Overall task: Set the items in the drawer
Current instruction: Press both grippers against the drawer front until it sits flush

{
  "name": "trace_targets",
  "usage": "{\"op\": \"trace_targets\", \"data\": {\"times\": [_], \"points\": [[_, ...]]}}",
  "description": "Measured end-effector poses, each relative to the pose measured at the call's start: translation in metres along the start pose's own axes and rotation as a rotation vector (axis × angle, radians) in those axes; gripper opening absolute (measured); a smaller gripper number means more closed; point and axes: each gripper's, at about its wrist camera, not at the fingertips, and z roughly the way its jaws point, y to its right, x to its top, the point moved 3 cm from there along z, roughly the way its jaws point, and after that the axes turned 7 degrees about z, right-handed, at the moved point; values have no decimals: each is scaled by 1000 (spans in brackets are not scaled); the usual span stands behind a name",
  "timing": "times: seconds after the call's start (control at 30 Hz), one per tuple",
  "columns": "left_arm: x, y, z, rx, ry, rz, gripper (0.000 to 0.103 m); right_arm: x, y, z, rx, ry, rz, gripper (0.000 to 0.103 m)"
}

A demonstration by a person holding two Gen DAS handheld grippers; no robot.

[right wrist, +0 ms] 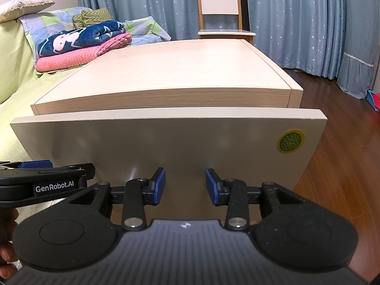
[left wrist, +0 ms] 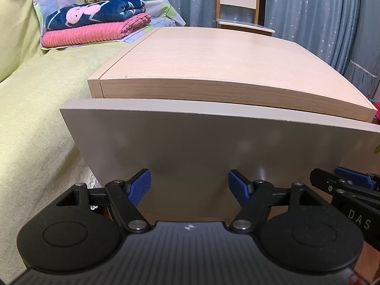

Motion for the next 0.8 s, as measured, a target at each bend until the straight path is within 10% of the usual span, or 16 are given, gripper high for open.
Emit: {"op": "trace_targets", "data": {"times": [0.8], "points": [[10,-5,11,-6,-1,-17,73,4,-6,9,-6,10,3,34]]}}
